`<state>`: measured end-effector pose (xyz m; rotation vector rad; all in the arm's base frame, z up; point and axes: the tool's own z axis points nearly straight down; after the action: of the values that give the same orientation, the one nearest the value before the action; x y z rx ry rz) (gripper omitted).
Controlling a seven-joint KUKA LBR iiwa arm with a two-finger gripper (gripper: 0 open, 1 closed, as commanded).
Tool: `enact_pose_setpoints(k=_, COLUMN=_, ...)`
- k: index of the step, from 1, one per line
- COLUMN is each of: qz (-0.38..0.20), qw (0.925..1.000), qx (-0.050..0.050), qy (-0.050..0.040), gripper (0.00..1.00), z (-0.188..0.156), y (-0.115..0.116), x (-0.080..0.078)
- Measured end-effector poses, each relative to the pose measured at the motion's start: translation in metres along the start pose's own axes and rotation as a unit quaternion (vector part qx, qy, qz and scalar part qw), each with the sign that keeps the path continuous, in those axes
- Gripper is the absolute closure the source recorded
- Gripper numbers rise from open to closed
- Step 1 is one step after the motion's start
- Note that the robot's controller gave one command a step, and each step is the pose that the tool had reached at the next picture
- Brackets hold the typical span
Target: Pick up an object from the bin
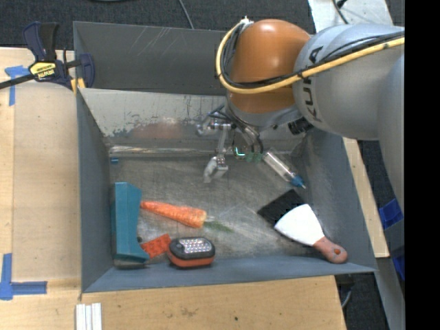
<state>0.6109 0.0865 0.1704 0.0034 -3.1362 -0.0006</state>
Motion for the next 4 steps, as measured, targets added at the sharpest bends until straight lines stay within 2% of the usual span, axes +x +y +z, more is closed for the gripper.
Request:
enact_pose_setpoints(k=1, qz=0.0, qw=1.0, qx=0.0, qy=-0.0014, gripper=0.0, z=-0.002, y=0.0, x=0.0)
enact_pose_setpoints(k=2, qz=-0.021, qw=0.9998, qx=0.001, qy=-0.001, gripper=0.0, z=-0.02, y=0.007, x=0.003)
enact_pose_setpoints(k=3, qz=-0.063, qw=0.998, qx=0.0, qy=-0.0121, gripper=0.0, z=-0.015, y=0.012, x=0.019)
enact_pose_setpoints(k=4, qz=-0.092, qw=0.9957, qx=0.001, qy=-0.0039, gripper=0.0, z=0.037, y=0.043, x=0.043)
